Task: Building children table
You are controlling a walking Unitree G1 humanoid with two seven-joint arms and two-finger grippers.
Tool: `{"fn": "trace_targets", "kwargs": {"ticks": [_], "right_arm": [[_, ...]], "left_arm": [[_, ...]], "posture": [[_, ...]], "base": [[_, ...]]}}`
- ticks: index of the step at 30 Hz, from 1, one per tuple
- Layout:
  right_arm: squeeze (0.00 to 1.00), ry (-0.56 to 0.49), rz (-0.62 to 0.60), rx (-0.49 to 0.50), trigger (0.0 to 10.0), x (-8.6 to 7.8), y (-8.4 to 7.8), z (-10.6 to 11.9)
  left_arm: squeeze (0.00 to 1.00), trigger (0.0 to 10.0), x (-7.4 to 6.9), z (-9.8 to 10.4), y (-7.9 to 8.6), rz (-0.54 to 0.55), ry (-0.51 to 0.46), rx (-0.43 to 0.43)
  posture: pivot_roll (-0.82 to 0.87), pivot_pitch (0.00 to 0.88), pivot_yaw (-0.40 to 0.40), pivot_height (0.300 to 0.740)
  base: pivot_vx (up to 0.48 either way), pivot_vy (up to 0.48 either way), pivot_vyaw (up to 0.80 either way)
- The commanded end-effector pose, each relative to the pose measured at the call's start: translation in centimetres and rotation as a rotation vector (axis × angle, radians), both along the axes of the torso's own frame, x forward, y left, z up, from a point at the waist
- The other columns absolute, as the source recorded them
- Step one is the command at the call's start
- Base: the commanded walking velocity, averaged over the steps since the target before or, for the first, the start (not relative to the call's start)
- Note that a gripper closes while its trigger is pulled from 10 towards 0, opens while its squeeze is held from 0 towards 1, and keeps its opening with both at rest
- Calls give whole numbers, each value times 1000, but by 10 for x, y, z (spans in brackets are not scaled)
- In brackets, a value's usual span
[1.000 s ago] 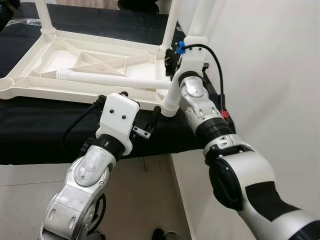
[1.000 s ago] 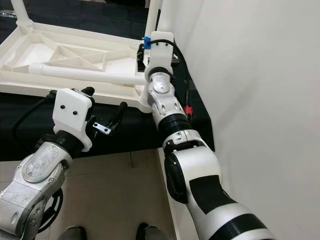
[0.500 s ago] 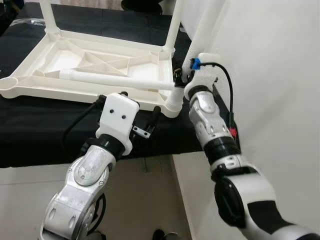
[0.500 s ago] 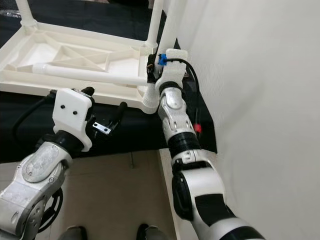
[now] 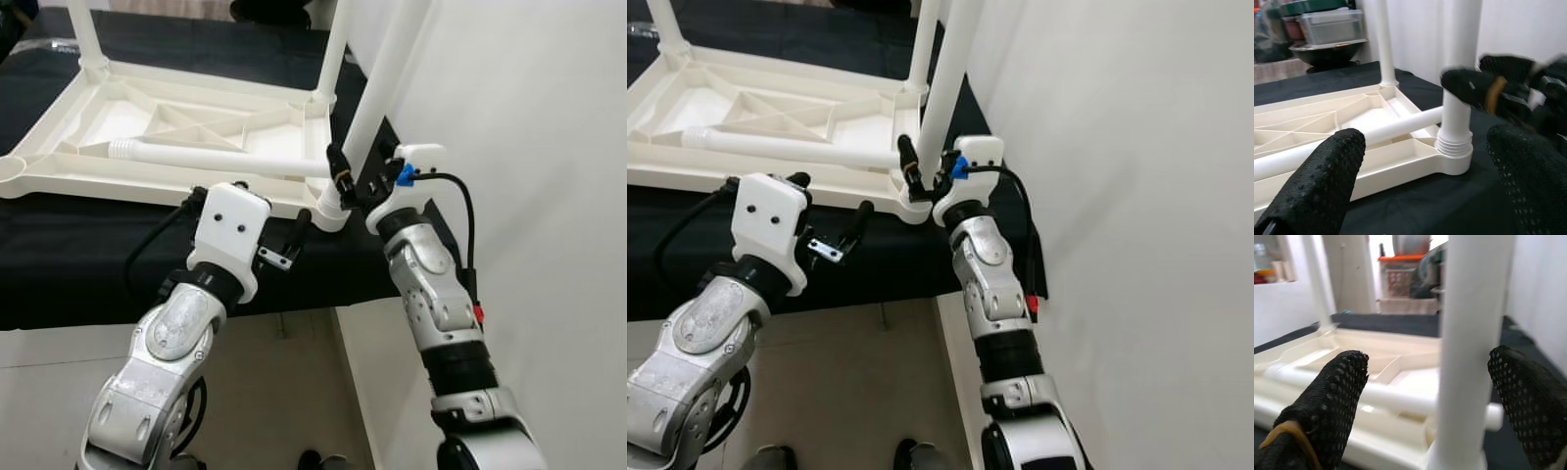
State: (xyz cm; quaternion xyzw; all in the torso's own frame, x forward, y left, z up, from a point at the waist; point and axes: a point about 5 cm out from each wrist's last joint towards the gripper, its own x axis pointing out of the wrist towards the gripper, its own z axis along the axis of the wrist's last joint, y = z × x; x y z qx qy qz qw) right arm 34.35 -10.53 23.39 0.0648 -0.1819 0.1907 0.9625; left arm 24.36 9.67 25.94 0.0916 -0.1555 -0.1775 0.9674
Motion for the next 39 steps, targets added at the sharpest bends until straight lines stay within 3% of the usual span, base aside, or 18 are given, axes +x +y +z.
{"fn": "trace_targets", "kwargs": {"ticks": [1, 9, 14, 22, 39], "right_arm": [[0, 40, 72, -43, 10000, -18, -5, -20], [0, 102, 37, -165, 10000, -53, -27, -52], [0, 156, -27, -209, 10000, -79, -41, -64], [0, 179, -93, -178, 10000, -85, -46, -64], [0, 213, -195, -175, 10000, -83, -67, -59]], "left_arm": [[0, 10000, -1, -3, 0, -4, 4, 1], [0, 10000, -4, -16, 4, 22, 55, -12], [0, 10000, -19, -33, 3, 20, 130, -55], [0, 10000, -32, -56, 1, 59, 194, -48], [0, 10000, -32, -54, 0, 71, 165, -56]], "posture": [[46, 157, -156, 740], [41, 155, -148, 740], [34, 155, -131, 740], [33, 154, -121, 740], [28, 143, -113, 740]], "base": [[0, 0, 0], [0, 0, 0], [0, 0, 350], [34, 0, 369], [346, 0, 0]]}}
